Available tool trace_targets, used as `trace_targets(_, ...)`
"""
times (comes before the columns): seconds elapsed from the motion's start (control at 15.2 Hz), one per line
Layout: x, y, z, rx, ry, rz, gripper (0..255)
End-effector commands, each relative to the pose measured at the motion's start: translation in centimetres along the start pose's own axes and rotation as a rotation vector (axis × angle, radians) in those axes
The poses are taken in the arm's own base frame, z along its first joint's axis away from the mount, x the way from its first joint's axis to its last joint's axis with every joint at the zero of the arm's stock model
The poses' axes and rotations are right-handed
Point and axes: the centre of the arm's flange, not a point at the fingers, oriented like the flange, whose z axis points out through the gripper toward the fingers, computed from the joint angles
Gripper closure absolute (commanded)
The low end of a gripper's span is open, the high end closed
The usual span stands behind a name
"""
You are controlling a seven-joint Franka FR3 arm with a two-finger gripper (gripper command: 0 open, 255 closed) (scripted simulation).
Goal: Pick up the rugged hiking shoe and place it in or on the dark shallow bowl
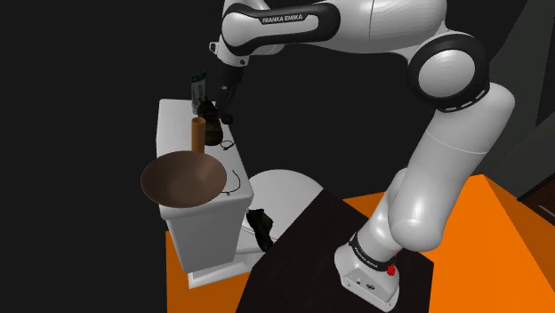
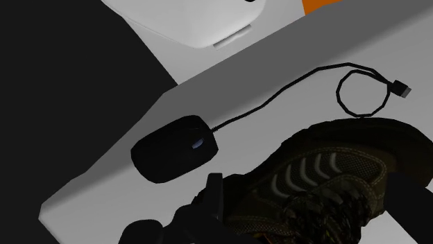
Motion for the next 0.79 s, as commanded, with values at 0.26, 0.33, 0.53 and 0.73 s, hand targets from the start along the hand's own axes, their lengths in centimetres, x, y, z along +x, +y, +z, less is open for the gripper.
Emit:
trace_targets(0.26,0.0,0.0,0.0,0.0,0.0,0.0,255)
trace_targets(0.33,0.0,0.0,0.0,0.0,0.0,0.0,255)
trace_targets(0.53,0.0,0.0,0.0,0.0,0.0,0.0,255)
trace_targets(0.73,0.0,0.0,0.0,0.0,0.0,0.0,255)
